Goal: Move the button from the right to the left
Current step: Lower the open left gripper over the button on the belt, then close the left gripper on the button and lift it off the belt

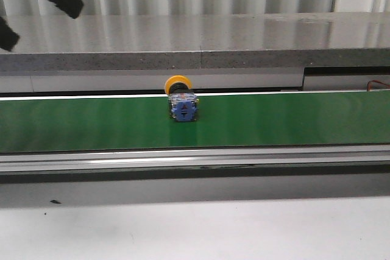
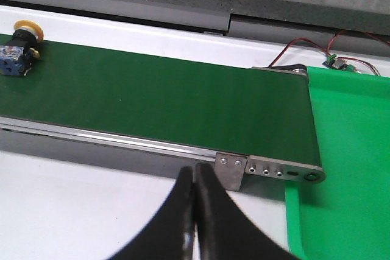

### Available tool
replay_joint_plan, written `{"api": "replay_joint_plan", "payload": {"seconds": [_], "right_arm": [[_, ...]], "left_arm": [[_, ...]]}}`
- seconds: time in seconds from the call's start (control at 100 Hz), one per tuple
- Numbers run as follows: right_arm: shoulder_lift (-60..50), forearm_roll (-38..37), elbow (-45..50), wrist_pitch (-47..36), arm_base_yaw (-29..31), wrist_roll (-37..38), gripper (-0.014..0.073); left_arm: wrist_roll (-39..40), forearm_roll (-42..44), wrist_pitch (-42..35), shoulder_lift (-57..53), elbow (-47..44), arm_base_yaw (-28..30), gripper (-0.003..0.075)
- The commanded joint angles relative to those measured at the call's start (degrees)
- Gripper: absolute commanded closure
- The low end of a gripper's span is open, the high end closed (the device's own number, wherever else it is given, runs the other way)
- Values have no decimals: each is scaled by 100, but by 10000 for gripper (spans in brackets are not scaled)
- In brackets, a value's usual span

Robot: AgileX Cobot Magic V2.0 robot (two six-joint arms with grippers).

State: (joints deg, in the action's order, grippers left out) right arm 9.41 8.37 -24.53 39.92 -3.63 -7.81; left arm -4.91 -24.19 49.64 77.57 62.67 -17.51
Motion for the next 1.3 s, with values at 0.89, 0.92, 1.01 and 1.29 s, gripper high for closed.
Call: {"api": "replay_joint_plan", "payload": {"seconds": [0.89, 0.92, 1.01, 1.29], "right_arm": [[60, -30, -132, -429, -2, -36, 661], [60, -30, -132, -429, -2, -36, 661], [60, -30, -132, -429, -2, -36, 661], [60, -30, -132, -429, -2, -36, 661]], "left_arm": [[2587, 1973, 1510, 2860, 3144, -1103, 95], [2603, 1973, 1510, 2893, 3174, -1103, 95], [2616, 1998, 1498, 3042, 3214, -1074, 95], [2912, 2380, 1488, 3249, 3214, -936, 142]]}}
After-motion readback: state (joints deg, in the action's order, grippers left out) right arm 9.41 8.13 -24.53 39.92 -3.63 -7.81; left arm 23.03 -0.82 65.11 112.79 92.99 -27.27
